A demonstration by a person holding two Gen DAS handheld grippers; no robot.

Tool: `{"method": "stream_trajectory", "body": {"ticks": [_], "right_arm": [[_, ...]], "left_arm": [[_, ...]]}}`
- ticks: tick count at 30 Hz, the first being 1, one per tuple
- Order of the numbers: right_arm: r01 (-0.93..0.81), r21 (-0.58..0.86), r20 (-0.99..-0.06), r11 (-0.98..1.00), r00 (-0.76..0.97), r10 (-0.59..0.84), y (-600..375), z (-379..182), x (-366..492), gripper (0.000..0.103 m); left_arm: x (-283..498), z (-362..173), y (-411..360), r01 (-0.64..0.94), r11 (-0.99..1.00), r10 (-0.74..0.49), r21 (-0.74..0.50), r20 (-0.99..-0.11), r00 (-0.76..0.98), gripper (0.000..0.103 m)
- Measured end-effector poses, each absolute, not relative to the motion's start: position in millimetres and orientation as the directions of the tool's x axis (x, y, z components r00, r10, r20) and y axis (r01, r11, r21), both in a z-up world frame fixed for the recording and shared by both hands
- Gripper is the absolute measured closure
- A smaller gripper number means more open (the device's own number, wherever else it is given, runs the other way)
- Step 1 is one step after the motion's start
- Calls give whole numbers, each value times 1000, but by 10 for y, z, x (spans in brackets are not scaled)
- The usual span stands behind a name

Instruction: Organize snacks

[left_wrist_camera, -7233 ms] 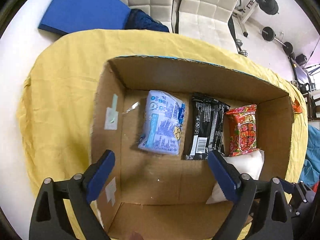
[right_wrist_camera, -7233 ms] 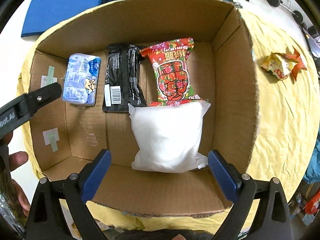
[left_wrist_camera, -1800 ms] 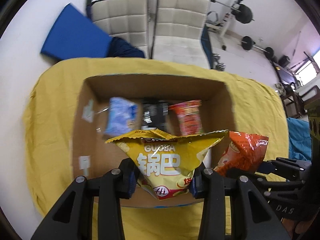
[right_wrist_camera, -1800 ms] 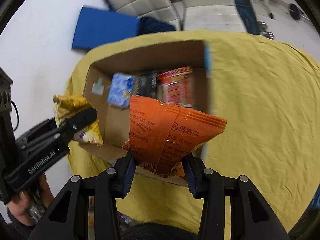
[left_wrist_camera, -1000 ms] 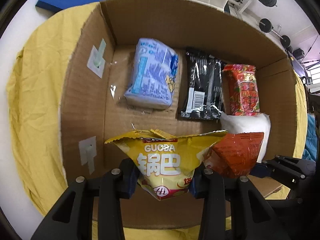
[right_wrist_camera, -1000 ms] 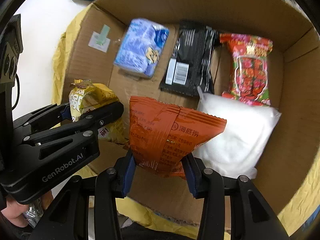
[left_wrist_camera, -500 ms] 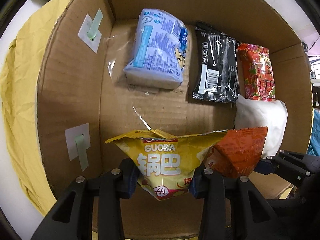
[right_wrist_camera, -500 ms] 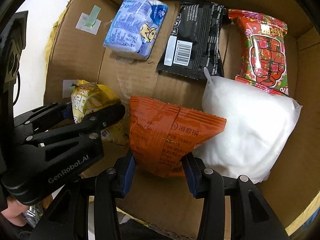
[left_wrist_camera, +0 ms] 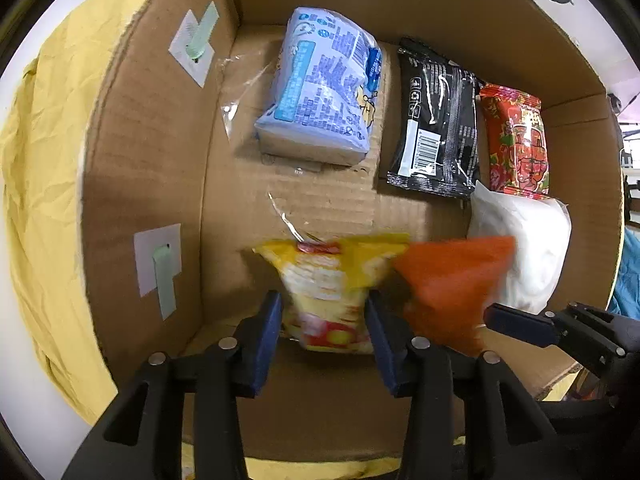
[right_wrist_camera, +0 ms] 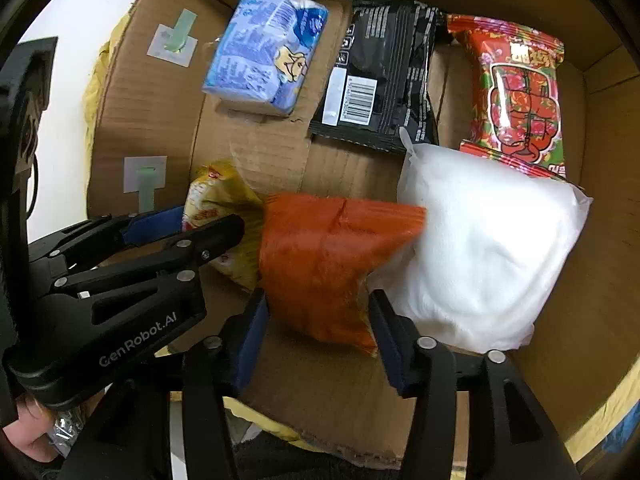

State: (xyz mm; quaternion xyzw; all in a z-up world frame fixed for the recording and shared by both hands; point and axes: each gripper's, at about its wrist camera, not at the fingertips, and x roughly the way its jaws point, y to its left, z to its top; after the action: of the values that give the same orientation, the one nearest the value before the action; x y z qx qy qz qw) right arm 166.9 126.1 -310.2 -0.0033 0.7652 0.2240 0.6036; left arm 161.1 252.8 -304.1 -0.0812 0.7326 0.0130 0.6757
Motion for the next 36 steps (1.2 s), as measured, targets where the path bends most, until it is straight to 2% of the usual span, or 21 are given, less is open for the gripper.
{"method": "stream_trajectory", "body": {"ticks": [4, 6, 10, 12, 15, 16, 18, 22, 26, 28, 36], "right_arm": [[-273, 319, -935, 908, -245, 255, 1192, -2955, 1702, 47], [-272, 304, -942, 913, -227, 246, 1150, -2873, 1712, 47], [-271, 265, -958, 925, -178, 223, 1037, -2713, 1740, 44], [-264, 248, -965, 932, -156, 213, 964, -2667, 1749, 42], [-247, 226, -971, 942, -133, 198, 853, -2576, 1739, 41], [-241, 210, -975, 948, -122, 185, 795, -2548, 1735, 38], [-233, 170, -984, 958, -90, 153, 724, -2504, 1731, 31], [-209, 95, -995, 973, -39, 89, 619, -2460, 1724, 15], [-188, 45, -999, 981, -10, 44, 504, -2407, 1691, 9], [-175, 37, -999, 984, 2, 37, 460, -2380, 1678, 2], [-132, 41, -996, 990, 71, 51, 361, -2147, 1574, 2]], "left_arm": [[1581, -2962, 2538, -139, 987, -91, -83, -995, -48, 55], [1580, -2902, 2514, -138, 987, -84, -78, -996, -34, 50], [1636, -2720, 2380, -128, 990, -61, -60, -998, -3, 48], [1628, -2646, 2347, -121, 991, -46, -48, -999, 16, 37], [1600, -2569, 2320, -120, 992, -23, -29, -999, 48, 35], [1607, -2539, 2285, -121, 992, -13, -20, -998, 54, 31], [1587, -2475, 2215, -126, 992, -9, -17, -997, 70, 8], [1548, -2382, 2286, -126, 992, 7, -7, -994, 110, 5], [1526, -2346, 2275, -128, 992, 5, -12, -991, 135, 0], [1511, -2292, 2276, -125, 992, 12, -7, -989, 148, 0], [1340, -1906, 2183, -121, 992, 0, -27, -977, 214, 0]]}}
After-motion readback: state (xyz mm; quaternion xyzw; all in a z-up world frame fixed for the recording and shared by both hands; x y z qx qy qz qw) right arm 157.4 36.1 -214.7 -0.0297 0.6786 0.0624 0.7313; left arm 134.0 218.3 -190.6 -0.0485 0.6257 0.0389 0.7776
